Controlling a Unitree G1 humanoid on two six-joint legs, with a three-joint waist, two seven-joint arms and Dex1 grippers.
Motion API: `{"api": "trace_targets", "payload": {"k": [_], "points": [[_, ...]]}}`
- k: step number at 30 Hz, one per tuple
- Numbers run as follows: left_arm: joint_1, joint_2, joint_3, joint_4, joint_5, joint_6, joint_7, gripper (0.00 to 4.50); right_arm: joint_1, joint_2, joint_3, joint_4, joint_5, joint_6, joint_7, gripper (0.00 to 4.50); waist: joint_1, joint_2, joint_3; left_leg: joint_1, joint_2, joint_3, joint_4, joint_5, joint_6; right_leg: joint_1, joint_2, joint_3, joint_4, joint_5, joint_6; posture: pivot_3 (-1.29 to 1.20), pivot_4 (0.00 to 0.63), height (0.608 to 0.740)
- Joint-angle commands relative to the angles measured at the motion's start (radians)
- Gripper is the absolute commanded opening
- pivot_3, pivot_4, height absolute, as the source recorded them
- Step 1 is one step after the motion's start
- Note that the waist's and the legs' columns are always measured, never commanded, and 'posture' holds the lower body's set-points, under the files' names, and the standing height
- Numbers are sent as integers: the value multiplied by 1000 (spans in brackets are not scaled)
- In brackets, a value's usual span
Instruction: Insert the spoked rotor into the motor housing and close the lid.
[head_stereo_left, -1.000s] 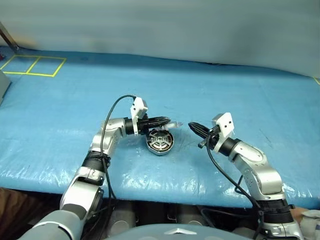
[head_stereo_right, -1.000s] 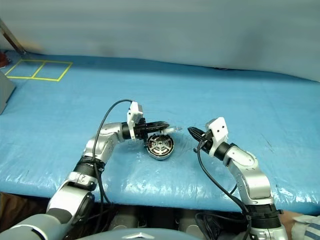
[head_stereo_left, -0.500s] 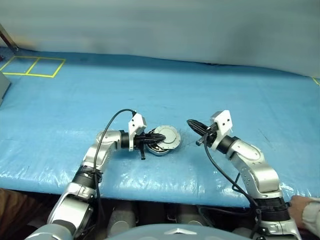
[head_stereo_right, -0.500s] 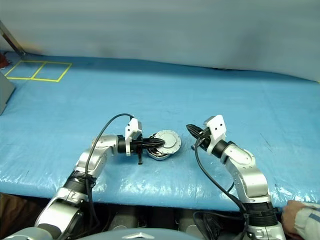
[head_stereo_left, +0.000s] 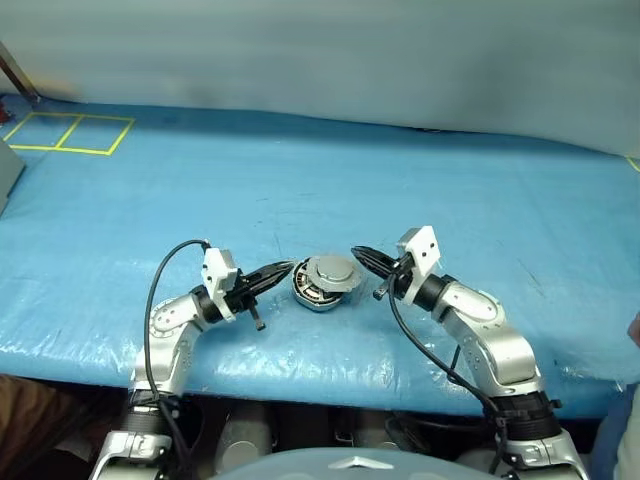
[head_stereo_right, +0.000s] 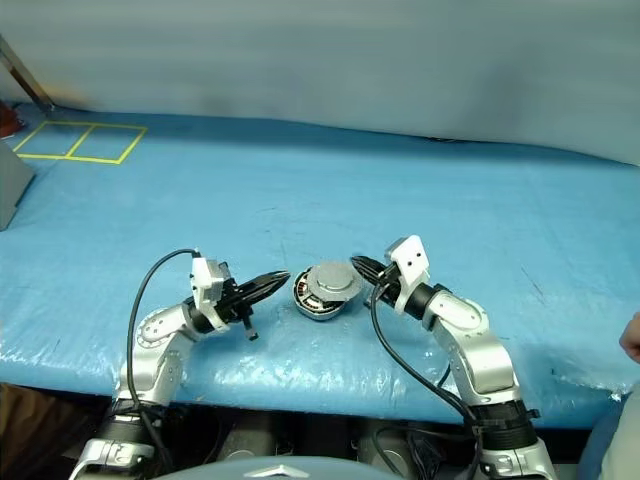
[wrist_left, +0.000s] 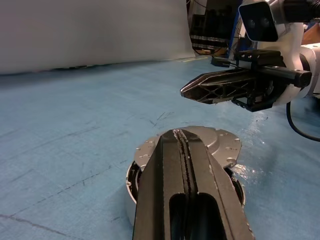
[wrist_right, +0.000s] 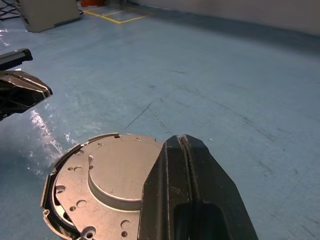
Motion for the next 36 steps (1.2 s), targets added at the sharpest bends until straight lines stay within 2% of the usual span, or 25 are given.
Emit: {"api": "trace_targets", "payload": {"k": [1, 15, 18, 21, 26, 32, 36], "points": [[23, 3, 15, -41, -20, -37, 7, 19, 4, -11, 13, -35, 20, 8, 32, 0, 1, 0, 0, 0, 0, 0, 0, 0, 0, 0, 0, 0, 0, 0, 0, 0, 150, 740], [67, -20, -21, -10, 11, -92, 45, 19, 10, -31, 37, -42, 15, 28, 44, 0, 0, 0, 0, 0, 0, 0, 0, 0, 0, 0, 0, -1, -1, 0, 0, 0, 150, 740], [66, -19, -22, -5, 12, -96, 47, 0, 9, -28, 32, -36, 2, 17, 28, 581, 0, 0, 0, 0, 0, 0, -1, 0, 0, 0, 0, -1, -1, 0, 0, 0, 150, 740], [67, -18, -24, -3, 13, -97, 49, 0, 3, -26, 13, -15, -24, -8, -7, 1554, 0, 0, 0, -1, 0, 0, -1, 0, 0, -1, 0, -1, -1, 0, 0, 0, 150, 740], [67, -17, -29, 0, 16, -91, 51, 0, -1, -47, -42, 12, -31, -24, -30, 1554, 1, 0, 0, -2, 0, 0, -1, 0, 0, -2, 0, -1, -2, 0, 0, 0, 150, 740], [66, -14, -33, -1, 17, -86, 56, 0, -31, -36, -168, 79, -18, -35, -114, 1554, 0, 0, 0, -2, 0, 0, -1, 0, 0, -2, 0, 0, -2, 0, 0, 0, 150, 740], [64, -13, -34, 0, 16, -85, 60, 0, -39, -42, -190, 104, -28, -15, -135, 1554, 0, 0, 0, -2, 0, 1, -2, 0, 0, -3, 0, 0, -2, 0, 0, 0, 150, 740]]}}
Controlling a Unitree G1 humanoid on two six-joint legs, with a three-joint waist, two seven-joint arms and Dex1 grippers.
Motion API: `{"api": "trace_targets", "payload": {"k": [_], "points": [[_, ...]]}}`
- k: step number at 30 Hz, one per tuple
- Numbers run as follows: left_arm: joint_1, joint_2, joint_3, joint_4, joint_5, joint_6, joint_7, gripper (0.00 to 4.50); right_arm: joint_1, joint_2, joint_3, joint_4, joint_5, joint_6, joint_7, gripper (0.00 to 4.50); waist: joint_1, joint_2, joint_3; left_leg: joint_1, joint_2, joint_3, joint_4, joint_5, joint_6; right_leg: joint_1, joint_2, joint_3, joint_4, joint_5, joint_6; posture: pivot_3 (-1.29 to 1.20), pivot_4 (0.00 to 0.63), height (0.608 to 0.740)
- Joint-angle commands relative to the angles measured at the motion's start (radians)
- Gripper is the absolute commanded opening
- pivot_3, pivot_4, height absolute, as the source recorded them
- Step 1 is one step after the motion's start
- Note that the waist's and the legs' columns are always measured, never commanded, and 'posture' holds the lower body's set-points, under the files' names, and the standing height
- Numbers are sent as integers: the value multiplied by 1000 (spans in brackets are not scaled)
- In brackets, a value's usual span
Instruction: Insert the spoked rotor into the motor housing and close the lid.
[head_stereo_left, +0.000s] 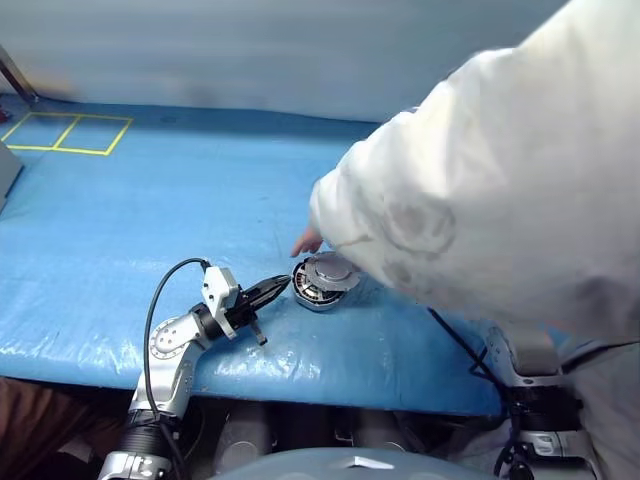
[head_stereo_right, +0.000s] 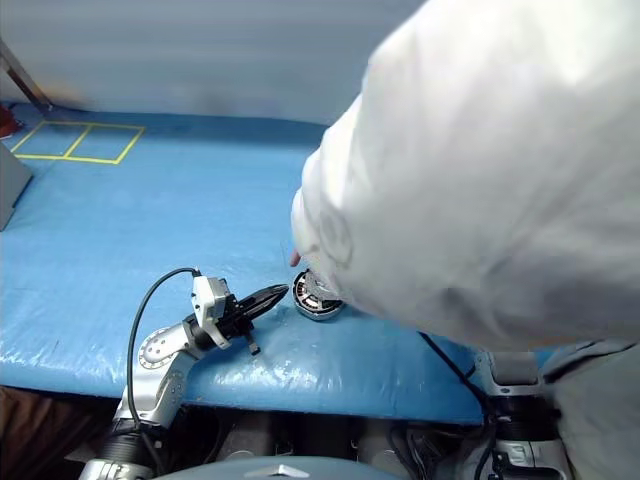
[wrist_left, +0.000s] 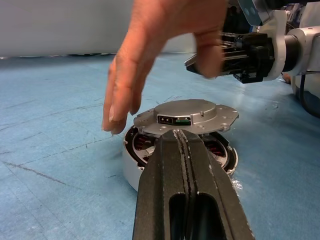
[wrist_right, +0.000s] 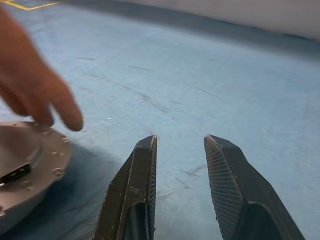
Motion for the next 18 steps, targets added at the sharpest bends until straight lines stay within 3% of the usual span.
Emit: {"api": "trace_targets", "payload": {"k": [1, 18], "points": [[-5, 2, -1, -12, -4, -9, 5, 0, -13, -10, -21, -6, -1, 0, -15, 1554, -1, 0, 0, 0, 0, 0, 0, 0, 0, 0, 0, 0, 0, 0, 0, 0, 150, 740], [-10, 2, 13, -8, -12, -16, 16, 0, -2, 8, 14, -45, 28, 37, 18, 1554, -1, 0, 0, 0, 0, 1, -1, 0, 0, -1, 0, 1, 0, 0, 0, 0, 150, 740]]}}
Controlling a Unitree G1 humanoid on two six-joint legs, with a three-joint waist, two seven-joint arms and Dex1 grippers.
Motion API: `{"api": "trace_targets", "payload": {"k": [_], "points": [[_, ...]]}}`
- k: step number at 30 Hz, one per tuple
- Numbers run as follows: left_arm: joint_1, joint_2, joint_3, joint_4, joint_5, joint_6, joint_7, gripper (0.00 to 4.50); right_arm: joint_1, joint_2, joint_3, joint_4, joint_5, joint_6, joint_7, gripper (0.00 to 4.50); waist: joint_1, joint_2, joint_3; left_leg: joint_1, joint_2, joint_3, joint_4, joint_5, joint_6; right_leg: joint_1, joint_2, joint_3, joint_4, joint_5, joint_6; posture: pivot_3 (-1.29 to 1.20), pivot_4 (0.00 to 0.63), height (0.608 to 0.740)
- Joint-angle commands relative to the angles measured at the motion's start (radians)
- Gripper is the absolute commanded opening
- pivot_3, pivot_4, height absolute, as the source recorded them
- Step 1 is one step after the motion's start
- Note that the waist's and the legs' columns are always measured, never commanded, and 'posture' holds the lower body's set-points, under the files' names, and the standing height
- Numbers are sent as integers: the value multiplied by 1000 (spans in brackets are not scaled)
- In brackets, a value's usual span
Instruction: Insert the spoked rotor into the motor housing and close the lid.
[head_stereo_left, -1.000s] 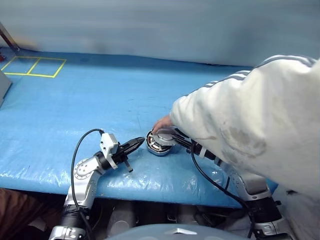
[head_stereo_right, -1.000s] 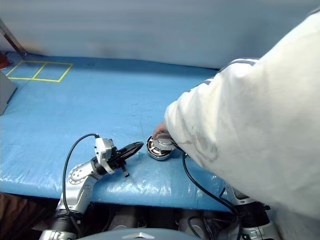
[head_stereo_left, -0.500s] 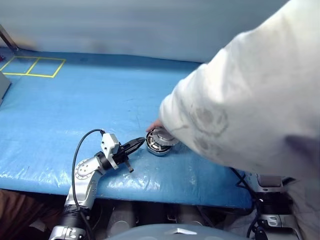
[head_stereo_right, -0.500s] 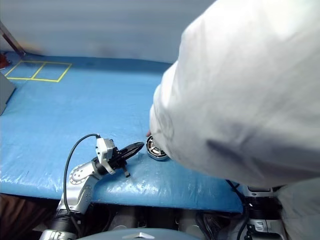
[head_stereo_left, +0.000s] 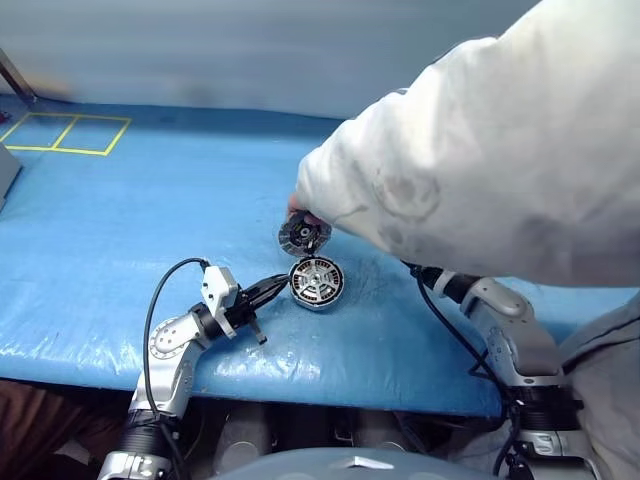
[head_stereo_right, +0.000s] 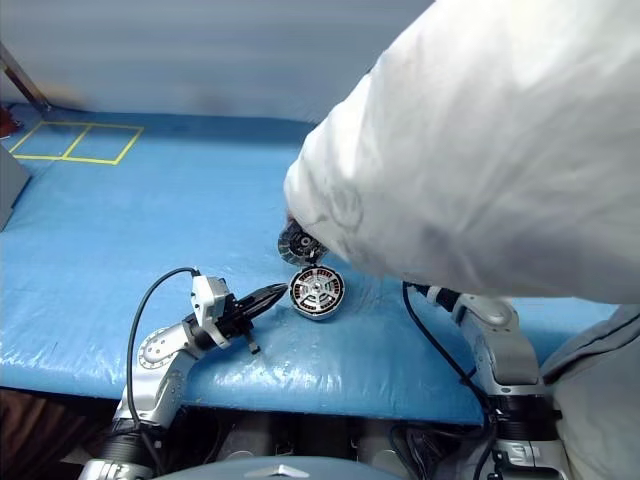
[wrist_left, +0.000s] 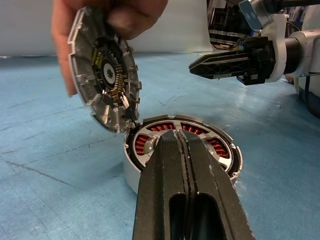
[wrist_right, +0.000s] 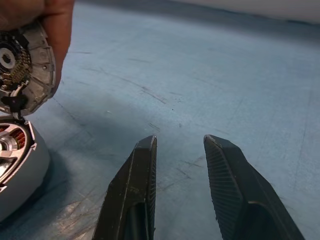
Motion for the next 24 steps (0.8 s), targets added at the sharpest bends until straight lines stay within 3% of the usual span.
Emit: {"api": "trace_targets", "payload": {"k": [1, 13, 20, 24], "points": [[-10, 0, 12, -7, -11, -19, 7, 0, -16, 3, 3, -31, 14, 3, 6, 1554, 0, 0, 0, 0, 0, 0, 0, 0, 0, 0, 0, 0, 0, 0, 0, 0, 150, 740], [21, -12, 28, -17, 2, -68, 62, 0, -136, 24, 48, 105, -17, -7, 24, 1554, -1, 0, 0, 0, 0, 0, -1, 0, 0, -1, 0, 0, 0, 0, 0, 0, 150, 740], [-57, -25, 140, 62, 130, -98, 382, 0, -122, 22, 52, 103, -24, -12, 28, 1554, 1, 0, 0, -1, 0, 0, 0, 0, 0, -2, 0, 0, 0, 1, 2, 0, 150, 740], [-149, -30, 158, 105, 148, -53, 475, 0, -104, 17, 48, 84, -21, -10, 30, 1554, 3, 0, 0, -2, 0, 1, 0, 0, 0, -1, 0, 0, 0, 2, 4, 0, 150, 740]]}}
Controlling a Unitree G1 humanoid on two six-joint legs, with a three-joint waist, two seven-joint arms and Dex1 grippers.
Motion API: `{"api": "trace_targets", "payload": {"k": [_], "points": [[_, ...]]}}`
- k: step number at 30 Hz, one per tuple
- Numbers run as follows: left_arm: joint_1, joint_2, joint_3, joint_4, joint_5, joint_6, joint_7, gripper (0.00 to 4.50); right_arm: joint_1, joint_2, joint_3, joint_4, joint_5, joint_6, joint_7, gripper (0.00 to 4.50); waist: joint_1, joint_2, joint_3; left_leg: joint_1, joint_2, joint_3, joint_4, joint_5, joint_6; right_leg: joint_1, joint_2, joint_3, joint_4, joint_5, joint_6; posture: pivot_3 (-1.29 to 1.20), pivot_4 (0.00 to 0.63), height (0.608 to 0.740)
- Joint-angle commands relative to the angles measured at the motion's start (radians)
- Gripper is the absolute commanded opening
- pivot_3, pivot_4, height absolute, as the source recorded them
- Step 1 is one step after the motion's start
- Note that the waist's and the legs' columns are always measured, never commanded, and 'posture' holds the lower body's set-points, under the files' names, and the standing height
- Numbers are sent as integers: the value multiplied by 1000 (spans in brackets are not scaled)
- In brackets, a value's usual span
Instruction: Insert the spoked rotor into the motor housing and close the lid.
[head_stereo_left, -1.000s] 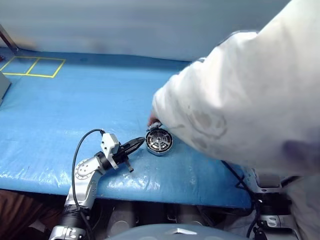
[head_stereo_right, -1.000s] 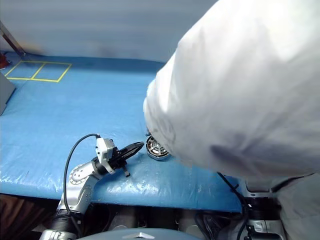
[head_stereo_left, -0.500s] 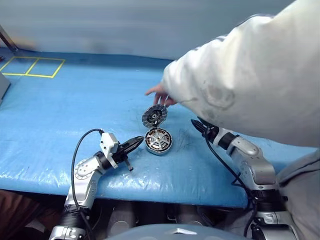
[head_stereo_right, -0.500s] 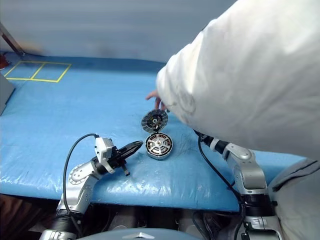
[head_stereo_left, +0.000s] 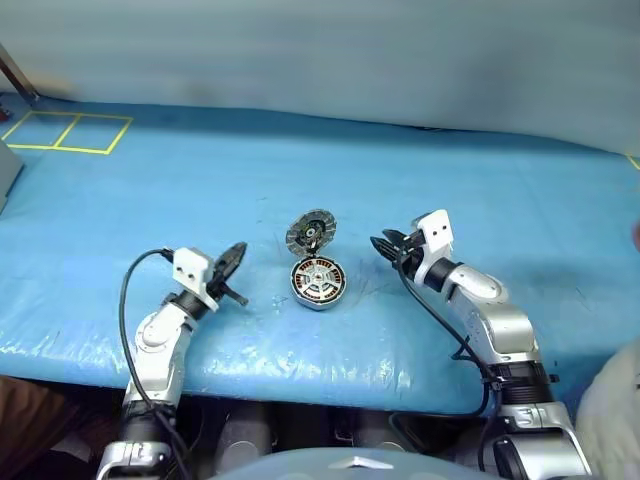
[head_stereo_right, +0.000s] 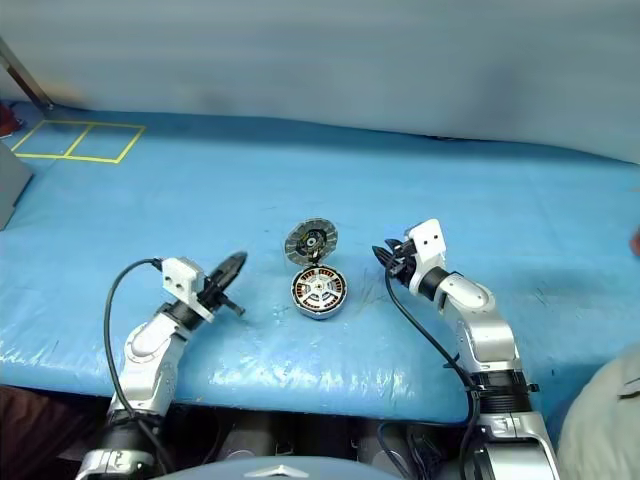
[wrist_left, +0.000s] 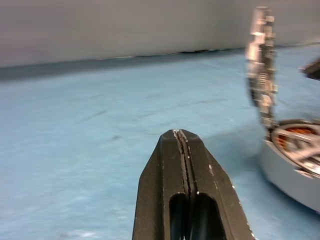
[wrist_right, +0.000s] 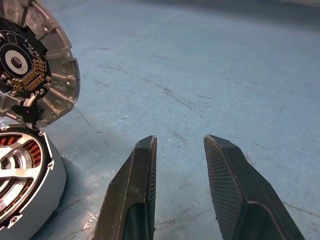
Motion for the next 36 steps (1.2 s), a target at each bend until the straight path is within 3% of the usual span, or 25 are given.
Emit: {"api": "trace_targets", "payload": {"k": [1, 8, 13, 17, 26, 36], "points": [[-96, -6, 7, 39, 30, 44, 80, 0, 15, -12, -15, -51, 4, -19, 6, 1554, 3, 0, 0, 0, 0, 0, 0, 0, 0, 0, 0, 0, 0, 0, 1, 0, 150, 740], [-340, -15, -59, 187, 35, 167, 33, 0, 38, -14, -20, -76, 6, -23, 3, 1554, 2, 0, 0, 0, -1, 1, 0, 0, 0, 0, 4, 0, 0, 2, 4, 0, 150, 740], [-503, -11, -144, 320, 47, 278, -118, 0, 60, -22, -42, -99, 15, -23, -3, 1554, 0, -1, 0, 0, -2, 1, 0, 0, 1, 0, 5, 0, 0, 3, 5, 0, 150, 740], [-571, -27, -158, 348, -26, 339, -282, 0, 89, -40, -57, -120, 21, -17, 4, 1554, -5, -1, 0, -1, -2, 3, -1, 0, 1, -2, 5, 1, 0, 3, 5, 0, 150, 740], [-589, 36, -301, 225, -107, 536, -746, 0, 116, -55, -89, -147, 25, -13, -9, 1554, -5, -1, 0, 0, -1, 3, 0, 0, 0, -2, 6, 3, 1, 2, 4, 0, 150, 740], [-465, 90, -415, 90, 0, 529, -728, 0, 84, -50, -105, -215, 21, -45, -51, 1554, -4, -1, 0, 0, -1, 3, 0, 0, 1, -2, 5, 4, 1, 2, 4, 0, 150, 740]]}}
